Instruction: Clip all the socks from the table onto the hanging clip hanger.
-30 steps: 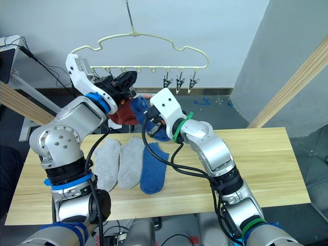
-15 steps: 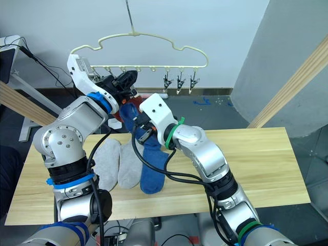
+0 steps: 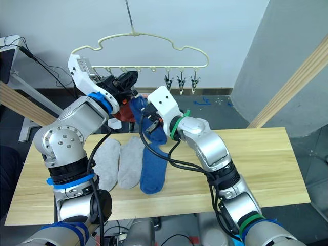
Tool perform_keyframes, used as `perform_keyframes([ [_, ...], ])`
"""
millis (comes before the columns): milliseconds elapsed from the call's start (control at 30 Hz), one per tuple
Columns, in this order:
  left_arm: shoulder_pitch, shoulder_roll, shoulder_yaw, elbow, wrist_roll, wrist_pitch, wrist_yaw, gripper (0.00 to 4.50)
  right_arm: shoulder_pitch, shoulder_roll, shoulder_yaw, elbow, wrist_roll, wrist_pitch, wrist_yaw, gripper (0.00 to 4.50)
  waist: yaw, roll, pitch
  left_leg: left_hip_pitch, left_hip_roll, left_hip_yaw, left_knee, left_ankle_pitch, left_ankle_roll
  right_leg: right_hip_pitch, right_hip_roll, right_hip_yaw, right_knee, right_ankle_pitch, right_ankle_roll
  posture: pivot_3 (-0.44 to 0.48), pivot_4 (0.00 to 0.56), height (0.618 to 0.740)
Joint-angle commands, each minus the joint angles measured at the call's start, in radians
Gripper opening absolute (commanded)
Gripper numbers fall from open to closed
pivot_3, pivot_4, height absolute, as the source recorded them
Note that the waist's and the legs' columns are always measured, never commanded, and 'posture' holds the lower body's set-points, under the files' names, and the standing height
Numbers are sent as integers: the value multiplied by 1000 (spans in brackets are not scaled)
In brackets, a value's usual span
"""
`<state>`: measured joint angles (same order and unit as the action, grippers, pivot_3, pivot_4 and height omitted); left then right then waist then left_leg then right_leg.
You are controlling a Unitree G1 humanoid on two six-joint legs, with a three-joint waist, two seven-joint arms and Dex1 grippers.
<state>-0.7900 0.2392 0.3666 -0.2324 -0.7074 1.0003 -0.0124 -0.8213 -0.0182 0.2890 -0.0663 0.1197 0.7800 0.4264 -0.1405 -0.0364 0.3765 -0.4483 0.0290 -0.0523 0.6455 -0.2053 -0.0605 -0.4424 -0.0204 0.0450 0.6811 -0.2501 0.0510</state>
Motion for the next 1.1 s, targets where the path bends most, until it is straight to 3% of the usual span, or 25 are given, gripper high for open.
perform_keyframes([
  [33, 4, 8, 3, -37, -19, -12, -3, 193, -34, 10, -20, -13, 9, -28, -1, 39, 0, 0, 0, 0, 0, 0, 0, 0, 0, 0, 0, 0, 0, 0, 0, -241, 354, 740],
  [1100, 17, 5, -20, -30, -12, -41, 2, 193, -164, 84, -69, 109, 31, -111, -7, 39, 1, 0, 0, 0, 0, 0, 0, 0, 0, 0, 0, 0, 0, 0, 0, -243, 356, 740],
])
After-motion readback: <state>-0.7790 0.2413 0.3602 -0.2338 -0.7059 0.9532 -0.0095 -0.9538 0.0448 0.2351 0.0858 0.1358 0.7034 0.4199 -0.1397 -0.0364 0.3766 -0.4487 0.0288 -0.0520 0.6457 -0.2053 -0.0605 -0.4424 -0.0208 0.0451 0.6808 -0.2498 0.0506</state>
